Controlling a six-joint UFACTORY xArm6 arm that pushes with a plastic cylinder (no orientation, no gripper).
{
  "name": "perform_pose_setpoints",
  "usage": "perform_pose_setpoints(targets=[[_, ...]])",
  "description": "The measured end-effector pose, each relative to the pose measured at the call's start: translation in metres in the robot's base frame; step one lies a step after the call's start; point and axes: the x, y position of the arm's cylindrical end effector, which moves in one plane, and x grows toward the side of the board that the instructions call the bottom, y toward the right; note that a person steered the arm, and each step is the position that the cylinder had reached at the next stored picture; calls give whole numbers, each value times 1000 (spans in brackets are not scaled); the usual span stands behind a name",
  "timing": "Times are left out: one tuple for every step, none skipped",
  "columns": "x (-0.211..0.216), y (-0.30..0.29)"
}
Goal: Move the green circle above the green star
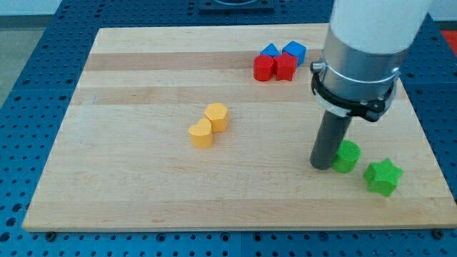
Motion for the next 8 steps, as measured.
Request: perform_pose_setpoints(targets=[[0, 12], [0, 28], [-2, 42], [-2, 54], [-2, 52], [-2, 23], [2, -26], [9, -76]])
